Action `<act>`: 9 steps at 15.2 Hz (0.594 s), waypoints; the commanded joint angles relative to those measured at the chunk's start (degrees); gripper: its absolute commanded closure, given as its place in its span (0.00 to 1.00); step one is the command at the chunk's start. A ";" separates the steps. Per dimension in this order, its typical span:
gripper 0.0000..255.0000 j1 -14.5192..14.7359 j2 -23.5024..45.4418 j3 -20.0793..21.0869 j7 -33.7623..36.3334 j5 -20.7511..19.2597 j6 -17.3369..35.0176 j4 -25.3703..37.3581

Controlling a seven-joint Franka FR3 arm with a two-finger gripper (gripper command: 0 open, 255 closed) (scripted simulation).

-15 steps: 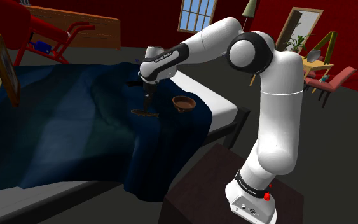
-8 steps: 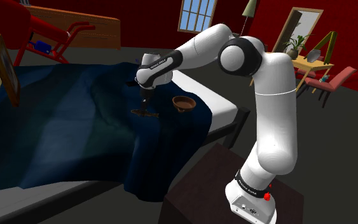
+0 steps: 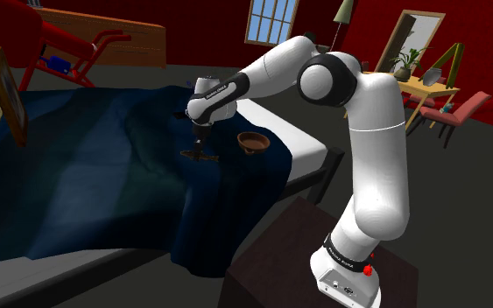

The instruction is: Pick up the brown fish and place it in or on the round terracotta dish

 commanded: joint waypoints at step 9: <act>1.00 0.00 0.00 0.00 0.00 0.00 0.00 0.00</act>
